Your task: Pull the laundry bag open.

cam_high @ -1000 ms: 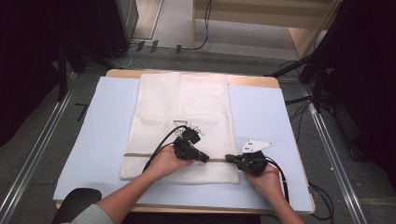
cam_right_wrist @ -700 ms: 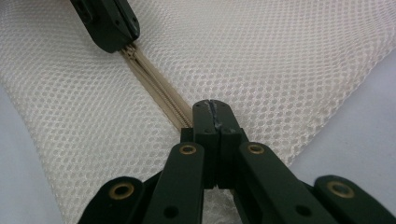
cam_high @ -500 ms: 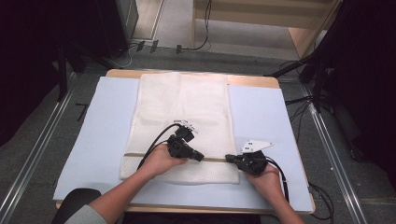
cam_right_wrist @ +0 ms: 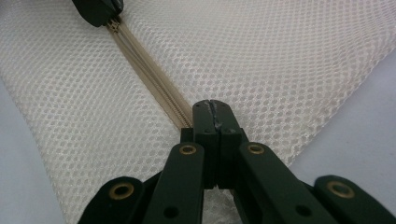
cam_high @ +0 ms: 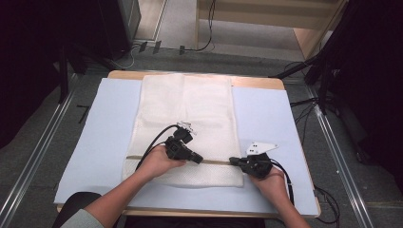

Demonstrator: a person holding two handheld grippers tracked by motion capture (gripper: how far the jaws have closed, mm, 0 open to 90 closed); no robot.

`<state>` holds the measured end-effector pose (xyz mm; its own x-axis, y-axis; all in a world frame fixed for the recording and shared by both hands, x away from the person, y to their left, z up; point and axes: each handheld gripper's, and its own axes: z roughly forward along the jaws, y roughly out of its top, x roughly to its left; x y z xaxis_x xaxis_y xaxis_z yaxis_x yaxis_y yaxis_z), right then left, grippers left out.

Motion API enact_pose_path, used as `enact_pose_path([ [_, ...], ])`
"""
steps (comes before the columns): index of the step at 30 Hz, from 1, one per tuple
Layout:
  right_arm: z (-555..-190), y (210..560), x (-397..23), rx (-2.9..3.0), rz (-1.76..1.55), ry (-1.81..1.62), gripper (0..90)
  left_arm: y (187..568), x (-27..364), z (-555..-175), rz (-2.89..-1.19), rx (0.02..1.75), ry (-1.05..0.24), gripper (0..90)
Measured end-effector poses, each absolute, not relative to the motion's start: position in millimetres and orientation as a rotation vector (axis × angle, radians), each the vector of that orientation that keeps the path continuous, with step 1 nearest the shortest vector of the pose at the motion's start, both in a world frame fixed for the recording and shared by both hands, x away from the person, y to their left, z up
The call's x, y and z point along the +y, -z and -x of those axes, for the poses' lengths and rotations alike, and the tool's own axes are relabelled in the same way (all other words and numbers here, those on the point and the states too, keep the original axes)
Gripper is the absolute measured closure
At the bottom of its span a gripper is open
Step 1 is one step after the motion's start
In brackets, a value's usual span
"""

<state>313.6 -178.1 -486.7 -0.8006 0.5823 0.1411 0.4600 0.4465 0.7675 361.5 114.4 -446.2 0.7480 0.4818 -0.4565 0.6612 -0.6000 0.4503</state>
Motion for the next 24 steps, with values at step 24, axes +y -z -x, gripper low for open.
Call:
enact_pose_path([
  [24,-315.3,486.1,-178.2,2.564,-0.921,-1.281,90.0,441.9,153.7,-360.1,-2.311,0.924,0.364,89.0],
])
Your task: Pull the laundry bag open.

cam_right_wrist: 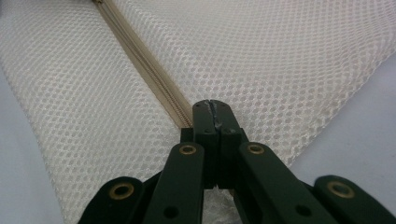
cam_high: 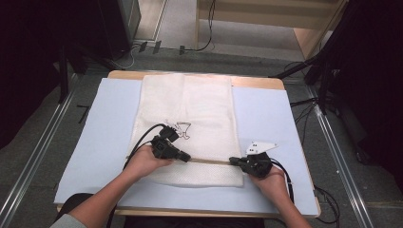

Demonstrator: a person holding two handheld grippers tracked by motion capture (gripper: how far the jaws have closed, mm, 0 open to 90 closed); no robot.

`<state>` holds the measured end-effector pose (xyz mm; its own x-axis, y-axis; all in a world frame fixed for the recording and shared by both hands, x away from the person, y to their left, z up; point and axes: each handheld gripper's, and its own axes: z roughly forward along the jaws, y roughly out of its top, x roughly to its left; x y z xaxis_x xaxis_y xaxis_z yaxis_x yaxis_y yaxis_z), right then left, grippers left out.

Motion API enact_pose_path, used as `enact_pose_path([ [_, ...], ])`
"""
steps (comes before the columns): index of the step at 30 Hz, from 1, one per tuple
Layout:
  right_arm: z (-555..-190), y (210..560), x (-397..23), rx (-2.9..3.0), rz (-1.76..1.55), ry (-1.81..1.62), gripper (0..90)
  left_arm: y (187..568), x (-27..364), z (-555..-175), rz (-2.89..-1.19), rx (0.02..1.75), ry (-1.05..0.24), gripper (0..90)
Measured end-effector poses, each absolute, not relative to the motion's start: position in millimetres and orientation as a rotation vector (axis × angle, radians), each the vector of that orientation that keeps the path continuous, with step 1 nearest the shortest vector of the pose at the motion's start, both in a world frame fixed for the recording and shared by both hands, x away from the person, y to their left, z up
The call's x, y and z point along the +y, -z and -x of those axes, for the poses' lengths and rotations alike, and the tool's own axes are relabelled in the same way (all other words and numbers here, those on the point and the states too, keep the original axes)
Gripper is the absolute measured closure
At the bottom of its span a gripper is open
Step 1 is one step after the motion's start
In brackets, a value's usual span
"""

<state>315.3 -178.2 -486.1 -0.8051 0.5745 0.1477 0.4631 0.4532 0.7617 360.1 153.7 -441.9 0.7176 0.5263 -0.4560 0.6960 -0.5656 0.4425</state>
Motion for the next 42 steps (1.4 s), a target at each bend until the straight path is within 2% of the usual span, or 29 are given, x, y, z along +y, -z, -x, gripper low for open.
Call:
enact_pose_path([
  [10,-315.9,486.3,-178.5,2.566,-0.920,-1.286,90.0,439.4,179.5,-360.0,-2.296,0.954,0.355,88.9],
  [42,-317.5,485.5,-178.5,2.580,-0.895,-1.278,90.0,439.9,209.8,-354.0,-2.271,1.009,0.349,89.0],
])
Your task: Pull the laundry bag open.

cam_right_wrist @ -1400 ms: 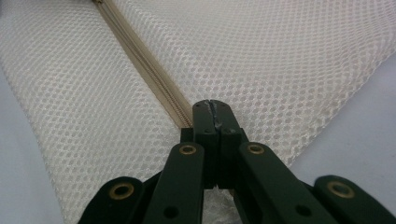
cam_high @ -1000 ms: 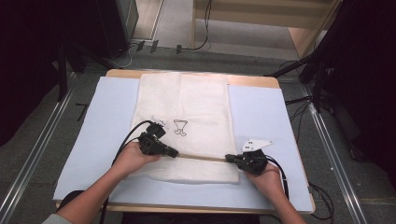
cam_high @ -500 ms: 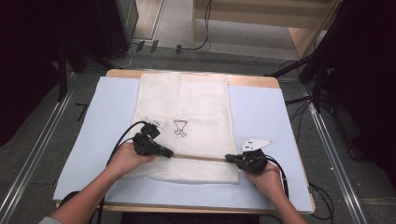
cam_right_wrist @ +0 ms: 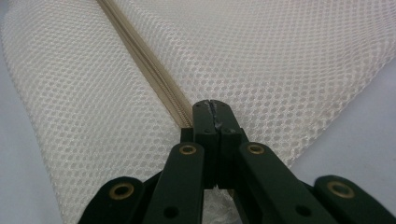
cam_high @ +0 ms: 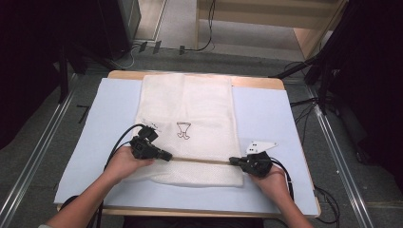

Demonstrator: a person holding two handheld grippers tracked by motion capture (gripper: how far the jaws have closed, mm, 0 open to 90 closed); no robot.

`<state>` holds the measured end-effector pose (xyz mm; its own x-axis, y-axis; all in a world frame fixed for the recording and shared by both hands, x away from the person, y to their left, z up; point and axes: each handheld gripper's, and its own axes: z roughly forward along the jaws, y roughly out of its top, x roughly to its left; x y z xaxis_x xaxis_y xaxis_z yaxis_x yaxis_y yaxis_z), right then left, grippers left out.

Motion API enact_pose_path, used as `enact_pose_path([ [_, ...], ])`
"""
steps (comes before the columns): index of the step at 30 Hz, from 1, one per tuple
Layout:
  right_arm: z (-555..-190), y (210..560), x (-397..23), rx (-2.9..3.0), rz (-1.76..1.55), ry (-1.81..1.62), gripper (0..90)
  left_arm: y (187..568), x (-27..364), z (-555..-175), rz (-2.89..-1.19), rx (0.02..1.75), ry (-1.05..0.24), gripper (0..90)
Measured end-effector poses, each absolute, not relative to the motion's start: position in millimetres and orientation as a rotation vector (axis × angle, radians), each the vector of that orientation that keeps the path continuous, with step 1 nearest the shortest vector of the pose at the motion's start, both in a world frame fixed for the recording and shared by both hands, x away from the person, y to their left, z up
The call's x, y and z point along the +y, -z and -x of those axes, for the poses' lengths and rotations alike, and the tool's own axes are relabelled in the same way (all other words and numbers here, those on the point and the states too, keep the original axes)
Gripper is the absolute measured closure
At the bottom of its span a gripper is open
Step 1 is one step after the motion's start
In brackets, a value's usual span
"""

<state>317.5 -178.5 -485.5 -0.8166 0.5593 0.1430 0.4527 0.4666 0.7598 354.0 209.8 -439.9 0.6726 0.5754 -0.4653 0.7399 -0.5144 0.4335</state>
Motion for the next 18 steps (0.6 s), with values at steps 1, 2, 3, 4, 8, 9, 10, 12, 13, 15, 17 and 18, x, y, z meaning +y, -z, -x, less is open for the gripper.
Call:
enact_pose_path([
  [1,-317.3,485.4,-178.5,2.581,-0.896,-1.277,90.0,439.1,210.1,-353.5,-2.271,1.012,0.328,89.0],
  [2,-317.2,485.3,-178.3,2.580,-0.896,-1.275,90.0,438.7,210.8,-353.4,-2.269,1.012,0.333,89.1],
  [3,-317.0,485.3,-178.2,2.581,-0.894,-1.276,90.0,438.0,211.8,-352.8,-2.260,1.012,0.326,89.1],
  [4,-317.0,485.3,-178.2,2.582,-0.892,-1.275,90.0,437.7,211.9,-352.4,-2.262,1.013,0.340,89.1],
  [8,-316.9,485.2,-178.4,2.582,-0.892,-1.272,90.0,439.3,219.2,-352.7,-2.266,1.034,0.347,89.1],
  [9,-317.1,485.4,-178.4,2.582,-0.891,-1.274,90.0,439.4,220.6,-352.3,-2.270,1.042,0.356,89.2],
  [10,-317.1,485.3,-178.5,2.582,-0.891,-1.274,90.0,439.4,221.9,-351.7,-2.273,1.039,0.342,89.1],
  [12,-316.9,485.2,-178.3,2.581,-0.893,-1.273,90.0,439.1,226.0,-350.6,-2.270,1.046,0.336,89.2],
  [13,-316.9,485.2,-178.2,2.582,-0.890,-1.271,90.0,438.9,228.0,-350.9,-2.271,1.048,0.342,89.1],
  [15,-317.1,485.1,-178.3,2.584,-0.890,-1.269,90.0,438.3,232.6,-350.4,-2.270,1.054,0.331,89.1],
  [17,-317.7,485.2,-178.3,2.586,-0.883,-1.273,90.0,436.6,236.2,-348.1,-2.287,1.031,0.323,89.1],
  [18,-317.7,485.1,-178.3,2.587,-0.882,-1.272,90.0,435.3,239.6,-346.7,-2.287,1.027,0.317,89.1],
])
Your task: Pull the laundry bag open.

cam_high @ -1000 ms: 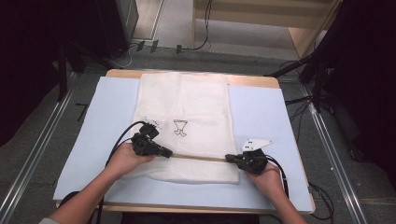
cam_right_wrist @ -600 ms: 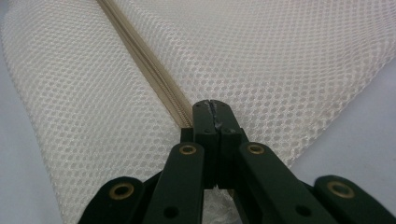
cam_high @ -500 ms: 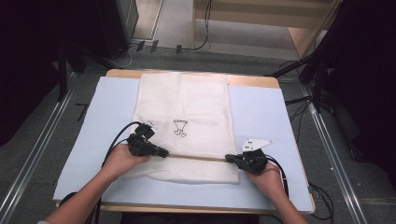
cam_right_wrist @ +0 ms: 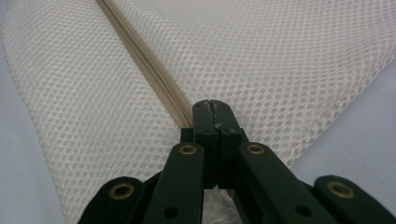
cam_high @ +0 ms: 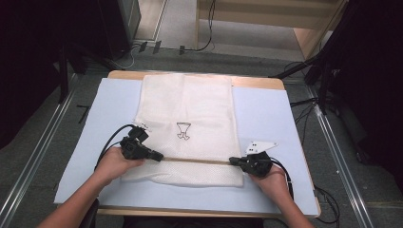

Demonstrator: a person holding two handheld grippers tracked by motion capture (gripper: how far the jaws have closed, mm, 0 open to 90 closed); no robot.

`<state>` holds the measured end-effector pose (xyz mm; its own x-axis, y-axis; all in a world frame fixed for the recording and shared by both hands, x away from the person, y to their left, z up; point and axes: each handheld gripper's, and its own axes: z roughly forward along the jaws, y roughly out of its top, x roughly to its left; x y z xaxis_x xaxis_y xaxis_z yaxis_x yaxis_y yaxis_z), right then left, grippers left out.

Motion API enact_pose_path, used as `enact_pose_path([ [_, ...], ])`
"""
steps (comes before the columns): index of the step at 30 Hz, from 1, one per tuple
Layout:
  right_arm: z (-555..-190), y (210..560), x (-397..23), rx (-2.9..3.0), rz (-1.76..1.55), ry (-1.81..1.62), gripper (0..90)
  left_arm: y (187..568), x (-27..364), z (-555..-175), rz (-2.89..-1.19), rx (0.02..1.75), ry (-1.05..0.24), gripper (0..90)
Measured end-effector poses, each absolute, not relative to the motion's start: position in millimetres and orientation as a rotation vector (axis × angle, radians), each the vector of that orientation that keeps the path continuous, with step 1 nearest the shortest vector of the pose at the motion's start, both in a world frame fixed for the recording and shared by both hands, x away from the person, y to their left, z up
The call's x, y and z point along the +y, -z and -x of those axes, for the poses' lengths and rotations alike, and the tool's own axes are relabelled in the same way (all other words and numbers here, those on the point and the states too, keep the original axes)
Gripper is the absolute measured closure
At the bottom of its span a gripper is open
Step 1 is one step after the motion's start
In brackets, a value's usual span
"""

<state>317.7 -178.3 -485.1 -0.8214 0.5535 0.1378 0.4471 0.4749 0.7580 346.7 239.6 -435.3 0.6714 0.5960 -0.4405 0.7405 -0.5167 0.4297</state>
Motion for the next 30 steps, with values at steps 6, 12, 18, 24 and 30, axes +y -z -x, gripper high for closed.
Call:
enact_pose_path([
  [6,-318.7,485.0,-178.8,2.597,-0.872,-1.274,90.0,436.0,247.5,-345.8,-2.281,1.040,0.330,89.1],
  [12,-319.3,484.6,-178.6,2.601,-0.876,-1.273,90.0,437.4,258.5,-345.4,-2.274,1.075,0.331,89.1],
  [18,-319.8,484.6,-179.0,2.606,-0.871,-1.273,90.0,437.9,278.2,-343.2,-2.253,1.111,0.342,89.1],
  [24,-320.8,484.6,-179.5,2.614,-0.864,-1.275,90.0,435.0,294.4,-337.0,-2.244,1.115,0.298,89.1],
  [30,-321.2,485.1,-180.1,2.619,-0.855,-1.285,90.0,439.0,319.8,-333.9,-2.230,1.171,0.286,89.1],
])
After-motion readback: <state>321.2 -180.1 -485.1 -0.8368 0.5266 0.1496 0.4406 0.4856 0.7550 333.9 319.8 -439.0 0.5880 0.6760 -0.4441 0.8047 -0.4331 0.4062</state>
